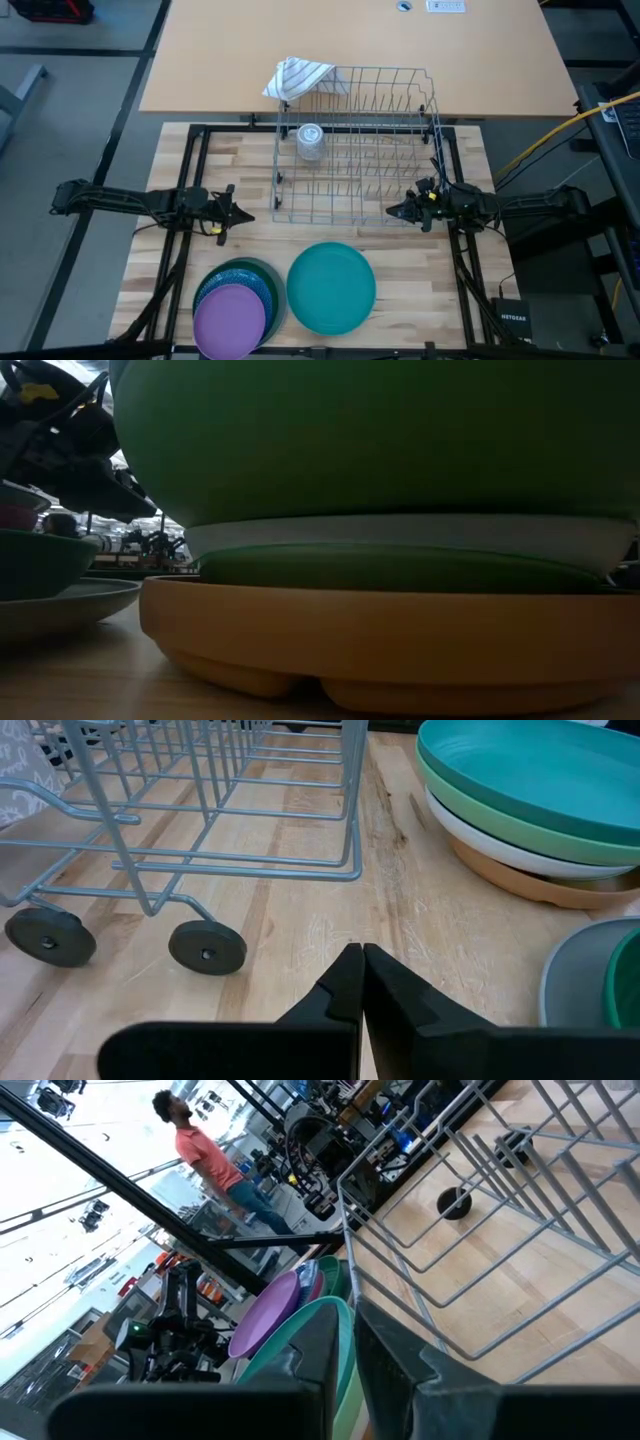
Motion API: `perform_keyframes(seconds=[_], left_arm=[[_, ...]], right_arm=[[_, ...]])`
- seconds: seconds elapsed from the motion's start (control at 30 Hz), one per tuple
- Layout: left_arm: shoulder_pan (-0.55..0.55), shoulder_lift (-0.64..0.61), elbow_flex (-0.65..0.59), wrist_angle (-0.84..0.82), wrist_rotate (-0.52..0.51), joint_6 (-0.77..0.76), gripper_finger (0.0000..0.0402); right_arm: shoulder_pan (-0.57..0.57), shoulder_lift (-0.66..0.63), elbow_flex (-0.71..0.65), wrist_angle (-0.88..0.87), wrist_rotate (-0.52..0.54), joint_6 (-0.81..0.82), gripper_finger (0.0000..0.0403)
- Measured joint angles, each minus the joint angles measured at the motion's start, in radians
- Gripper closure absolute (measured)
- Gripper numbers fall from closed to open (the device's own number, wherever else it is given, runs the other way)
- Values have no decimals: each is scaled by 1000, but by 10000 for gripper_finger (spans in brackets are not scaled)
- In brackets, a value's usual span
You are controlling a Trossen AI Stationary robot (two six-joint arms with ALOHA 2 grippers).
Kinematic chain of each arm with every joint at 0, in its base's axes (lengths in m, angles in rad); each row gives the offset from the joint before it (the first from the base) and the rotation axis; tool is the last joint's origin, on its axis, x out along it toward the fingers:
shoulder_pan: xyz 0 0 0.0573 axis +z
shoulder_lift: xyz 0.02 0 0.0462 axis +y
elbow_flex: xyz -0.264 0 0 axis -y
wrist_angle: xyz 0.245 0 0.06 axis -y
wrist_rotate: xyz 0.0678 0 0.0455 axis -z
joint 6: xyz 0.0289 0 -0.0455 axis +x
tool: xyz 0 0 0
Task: Sort dishes
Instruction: Put the blue plate in the dishwasher rack
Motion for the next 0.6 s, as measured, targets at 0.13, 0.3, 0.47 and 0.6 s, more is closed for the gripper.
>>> perform_keyframes(seconds=[0.13, 0.3, 0.47, 0.6], left_arm=[[0, 0, 0, 0, 0, 0, 402], [0, 0, 0, 0, 0, 0, 402], [0, 0, 0, 0, 0, 0, 402], [0, 0, 0, 0, 0, 0, 402]], right_arm=[[0, 1, -1, 32, -1, 12, 359], [0, 0, -1, 37, -8, 161, 358], [0, 0, -1, 47, 59, 178, 359], [0, 0, 1, 125, 68, 202, 359]])
